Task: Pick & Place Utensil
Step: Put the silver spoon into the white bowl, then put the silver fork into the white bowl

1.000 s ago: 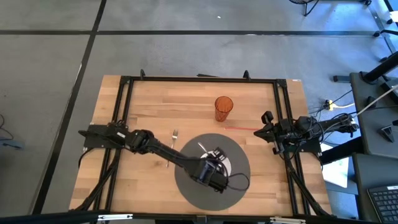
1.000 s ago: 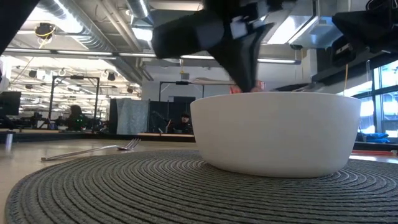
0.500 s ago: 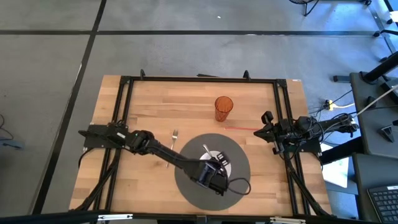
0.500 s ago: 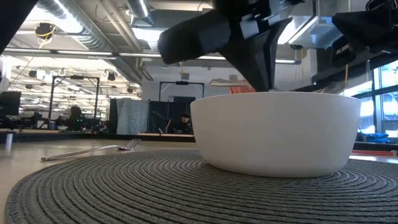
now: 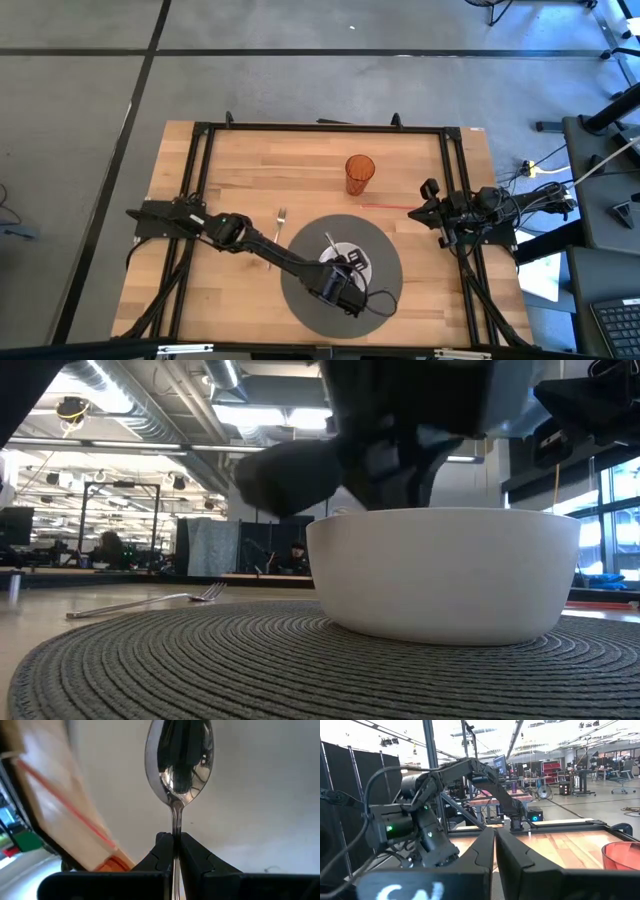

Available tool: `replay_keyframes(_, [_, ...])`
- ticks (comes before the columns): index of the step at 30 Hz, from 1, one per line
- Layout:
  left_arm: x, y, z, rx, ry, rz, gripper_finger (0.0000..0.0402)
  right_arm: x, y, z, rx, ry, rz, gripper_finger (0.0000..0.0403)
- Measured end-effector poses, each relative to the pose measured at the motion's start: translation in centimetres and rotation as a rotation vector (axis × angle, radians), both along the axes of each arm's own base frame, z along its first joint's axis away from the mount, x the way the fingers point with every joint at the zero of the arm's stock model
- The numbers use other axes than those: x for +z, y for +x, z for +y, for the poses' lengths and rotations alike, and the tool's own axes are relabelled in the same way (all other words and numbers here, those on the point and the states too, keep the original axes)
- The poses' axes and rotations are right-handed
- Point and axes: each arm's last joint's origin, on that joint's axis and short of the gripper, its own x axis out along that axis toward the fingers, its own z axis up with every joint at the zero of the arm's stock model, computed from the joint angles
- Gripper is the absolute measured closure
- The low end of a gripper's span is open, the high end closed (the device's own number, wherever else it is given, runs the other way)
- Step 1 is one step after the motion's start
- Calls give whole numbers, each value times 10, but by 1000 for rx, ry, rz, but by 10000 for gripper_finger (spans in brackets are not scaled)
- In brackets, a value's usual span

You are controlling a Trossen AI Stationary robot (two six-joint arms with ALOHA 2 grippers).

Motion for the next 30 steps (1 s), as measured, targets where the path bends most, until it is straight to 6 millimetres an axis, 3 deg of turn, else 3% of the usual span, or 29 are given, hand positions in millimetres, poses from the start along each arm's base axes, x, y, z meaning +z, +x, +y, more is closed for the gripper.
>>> replay_keyframes(7, [-4, 4, 1, -56, 57, 15, 391, -1, 0, 0, 4, 19, 10, 383])
replay_keyframes(17, [-3, 1, -5, -53, 76, -5, 349, -1, 0, 0, 4, 18, 9, 383])
replay_keyframes(24, [-2, 1, -5, -48, 106, -19, 349, -1, 0, 0, 3, 18, 9, 383])
replay_keyframes(27, [10, -2, -9, -21, 225, -97, 354, -1, 0, 0, 4, 19, 10, 383])
replay_keyframes(30, [44, -13, -8, 61, 196, -197, 360, -1, 0, 0, 4, 19, 10, 383])
